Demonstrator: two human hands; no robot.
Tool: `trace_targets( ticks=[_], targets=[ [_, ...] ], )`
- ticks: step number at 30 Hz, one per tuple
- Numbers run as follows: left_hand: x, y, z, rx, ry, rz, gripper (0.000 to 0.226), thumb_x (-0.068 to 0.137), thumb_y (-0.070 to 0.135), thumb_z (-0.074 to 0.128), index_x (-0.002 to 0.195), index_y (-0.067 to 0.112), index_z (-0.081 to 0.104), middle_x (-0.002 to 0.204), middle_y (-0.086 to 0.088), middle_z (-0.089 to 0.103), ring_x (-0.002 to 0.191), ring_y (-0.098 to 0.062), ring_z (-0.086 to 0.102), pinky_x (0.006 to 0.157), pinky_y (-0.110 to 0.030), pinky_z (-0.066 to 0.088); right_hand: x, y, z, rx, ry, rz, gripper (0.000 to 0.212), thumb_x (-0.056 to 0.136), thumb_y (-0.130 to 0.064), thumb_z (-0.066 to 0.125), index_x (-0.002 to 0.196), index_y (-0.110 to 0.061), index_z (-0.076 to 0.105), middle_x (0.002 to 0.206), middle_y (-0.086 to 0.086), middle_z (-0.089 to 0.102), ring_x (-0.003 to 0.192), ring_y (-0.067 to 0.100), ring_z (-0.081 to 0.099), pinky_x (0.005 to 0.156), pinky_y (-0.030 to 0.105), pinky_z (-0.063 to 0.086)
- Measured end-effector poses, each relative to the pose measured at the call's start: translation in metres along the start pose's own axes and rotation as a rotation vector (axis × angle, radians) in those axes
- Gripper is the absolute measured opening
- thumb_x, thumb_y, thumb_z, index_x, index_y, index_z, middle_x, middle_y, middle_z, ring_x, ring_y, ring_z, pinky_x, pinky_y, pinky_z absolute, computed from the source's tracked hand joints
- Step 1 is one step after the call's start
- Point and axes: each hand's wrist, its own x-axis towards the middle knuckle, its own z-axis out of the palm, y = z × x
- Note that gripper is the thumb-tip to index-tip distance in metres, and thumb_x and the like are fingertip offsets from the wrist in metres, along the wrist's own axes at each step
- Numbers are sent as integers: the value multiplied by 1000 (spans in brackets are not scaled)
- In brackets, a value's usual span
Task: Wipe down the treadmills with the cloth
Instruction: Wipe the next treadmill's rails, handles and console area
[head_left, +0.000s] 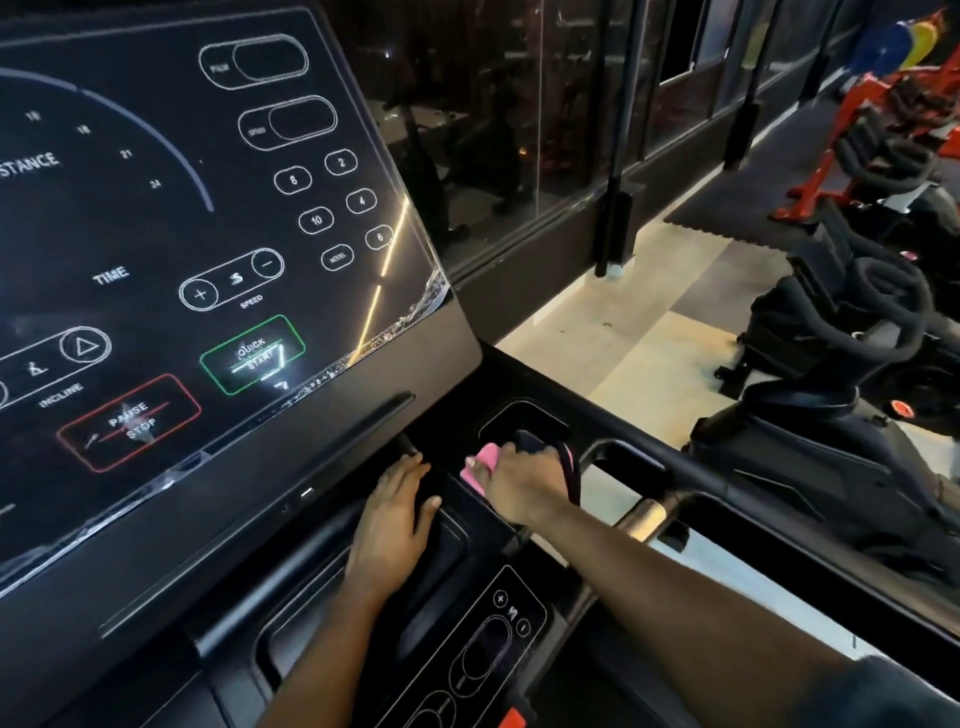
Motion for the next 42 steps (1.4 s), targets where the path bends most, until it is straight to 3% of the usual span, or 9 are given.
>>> trace_targets(
  ticks=[4,9,13,17,20,25,35,39,42],
  targets=[
    [3,-4,5,59,-14,18,50,100,28,56,146,10,50,153,-6,46,144,-24,39,120,-35,27,26,-20,-14,112,-78,57,61,107,-53,20,131,-11,57,127,17,64,119,40,60,99,46,48],
    [4,-8,3,127,-63,53,52,104,33,50,151,12,43,158,-4,41,148,-20,33,120,-32,23,51,-34,-8,240,-83,173,64,106,-56,21,124,-14,65,121,16,68,113,37,63,89,40,47],
    [4,-8,1,193,-76,93,56,103,42,39,149,11,47,155,-4,45,145,-21,39,116,-35,30,24,-3,-6,141,-72,10,63,106,-56,26,120,-6,61,118,17,67,113,38,62,88,40,45],
    [4,-10,1,221,-120,101,67,100,49,22,152,11,42,158,-4,40,147,-22,36,120,-35,25,16,10,0,-38,-62,-107,59,107,-53,22,120,-8,57,117,15,67,111,36,64,94,42,47],
    [7,-14,2,221,-160,106,69,101,51,19,154,12,37,161,-4,35,150,-19,28,124,-32,13,30,-12,3,-3,-51,1,62,106,-54,19,114,-10,63,111,14,70,106,35,66,86,40,49],
    [7,-17,3,234,-174,113,66,103,50,22,154,10,36,161,-6,35,151,-20,26,125,-31,9,56,-35,1,274,-1,214,65,105,-55,21,112,-12,70,111,15,71,107,36,66,89,42,51],
    [9,-16,1,214,-212,120,68,101,49,21,155,9,33,162,-5,30,152,-17,20,124,-30,3,19,24,6,31,-57,-171,61,104,-59,26,118,-6,55,103,15,70,94,36,68,83,40,51],
    [8,-15,1,214,-207,118,69,100,49,18,155,10,31,163,-5,29,152,-18,20,124,-31,2,35,-7,5,5,-20,-60,62,106,-56,23,120,-9,60,117,14,67,108,36,64,82,40,46],
    [8,-14,1,211,-206,122,72,99,51,15,155,10,30,164,-6,28,153,-18,18,125,-31,2,50,-31,3,147,-1,161,61,106,-56,25,121,-12,64,117,13,69,110,35,65,84,40,47]
  ],
)
